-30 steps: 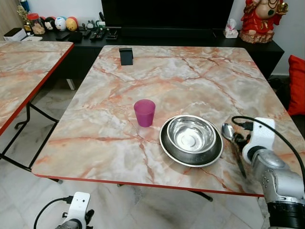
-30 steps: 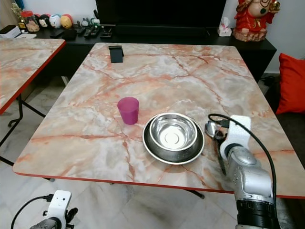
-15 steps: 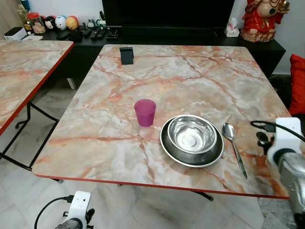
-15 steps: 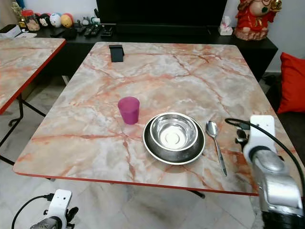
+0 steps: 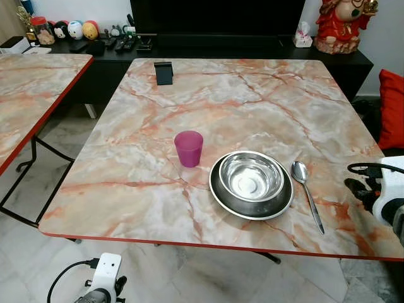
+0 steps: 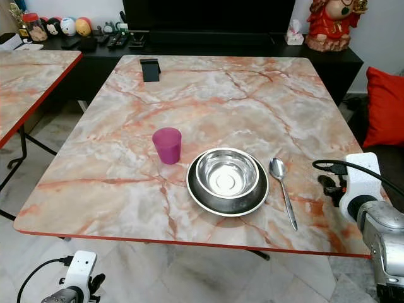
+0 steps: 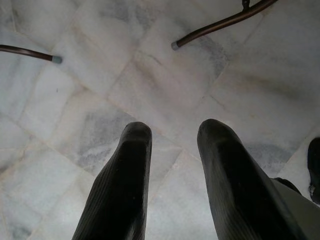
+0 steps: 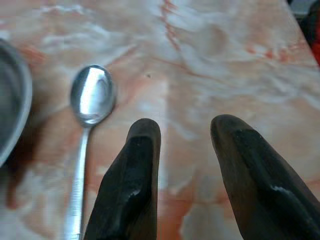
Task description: Setting the table
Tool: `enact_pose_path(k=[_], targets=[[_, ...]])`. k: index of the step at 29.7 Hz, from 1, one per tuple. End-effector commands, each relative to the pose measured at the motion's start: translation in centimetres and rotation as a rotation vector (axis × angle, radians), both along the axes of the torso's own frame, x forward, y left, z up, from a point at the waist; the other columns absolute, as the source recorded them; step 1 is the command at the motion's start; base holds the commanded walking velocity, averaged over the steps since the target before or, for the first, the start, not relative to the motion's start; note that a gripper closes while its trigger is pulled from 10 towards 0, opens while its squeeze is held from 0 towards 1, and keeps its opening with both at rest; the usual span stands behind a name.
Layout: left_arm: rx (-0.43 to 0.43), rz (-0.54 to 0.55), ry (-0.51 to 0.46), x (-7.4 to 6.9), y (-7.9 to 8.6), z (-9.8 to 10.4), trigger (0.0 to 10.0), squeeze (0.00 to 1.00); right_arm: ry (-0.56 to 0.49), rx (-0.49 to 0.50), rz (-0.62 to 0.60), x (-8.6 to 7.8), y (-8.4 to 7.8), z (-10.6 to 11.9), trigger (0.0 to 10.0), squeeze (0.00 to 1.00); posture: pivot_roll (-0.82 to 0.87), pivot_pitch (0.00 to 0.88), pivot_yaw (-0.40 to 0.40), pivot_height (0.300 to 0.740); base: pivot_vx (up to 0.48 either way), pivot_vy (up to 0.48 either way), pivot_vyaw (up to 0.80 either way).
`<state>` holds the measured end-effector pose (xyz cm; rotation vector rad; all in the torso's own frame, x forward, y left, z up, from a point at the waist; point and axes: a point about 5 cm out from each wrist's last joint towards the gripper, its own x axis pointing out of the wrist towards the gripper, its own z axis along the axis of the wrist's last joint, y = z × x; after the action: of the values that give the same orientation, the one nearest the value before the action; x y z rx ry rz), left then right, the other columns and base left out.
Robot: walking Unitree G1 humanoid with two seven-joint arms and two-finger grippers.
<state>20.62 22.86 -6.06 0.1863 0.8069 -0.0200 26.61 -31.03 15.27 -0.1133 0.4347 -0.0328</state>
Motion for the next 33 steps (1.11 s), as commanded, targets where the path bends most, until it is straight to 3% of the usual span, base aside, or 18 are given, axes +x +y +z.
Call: enact_pose_path(k=[1,6,16,23,27,33], targets=[[0.012,-0.008,0.025,-0.5,0.1,-0.3,10.0,0.00,-0.003,0.002,0.003,-0.5,-0.6,0.5,10.0,0.00,-0.03,0.056,0.021,0.740,0.000,0.000,0.00],[0.013,-0.010,0.026,-0.5,0.1,-0.3,10.0,0.00,0.046,0.035,0.106,-1.1,0.1,-1.2,10.0,0.00,-0.02,0.054,0.021,0.740,0.000,0.000,0.00],[0.021,-0.001,0.021,-0.5,0.5,-0.2,10.0,0.00,0.096,0.040,0.151,-1.8,-0.1,-2.4,10.0,0.00,-0.01,0.053,0.017,0.740,0.000,0.000,0.00],[0.022,-0.008,0.020,-0.4,0.4,-0.2,10.0,0.00,0.142,0.023,0.304,-2.4,2.4,-3.5,10.0,0.00,-0.02,0.047,0.019,0.740,0.000,0.000,0.00],[0.022,-0.012,0.016,-0.2,0.3,-0.1,10.0,0.00,0.155,0.027,0.313,-2.4,3.1,-4.2,10.0,0.00,-0.02,0.042,0.022,0.740,0.000,0.000,0.00],[0.027,-0.010,0.013,-0.2,0.6,0.0,10.0,0.00,0.153,0.012,0.304,-2.4,3.0,-4.2,10.0,0.00,-0.02,0.036,0.023,0.740,0.000,0.000,0.00]])
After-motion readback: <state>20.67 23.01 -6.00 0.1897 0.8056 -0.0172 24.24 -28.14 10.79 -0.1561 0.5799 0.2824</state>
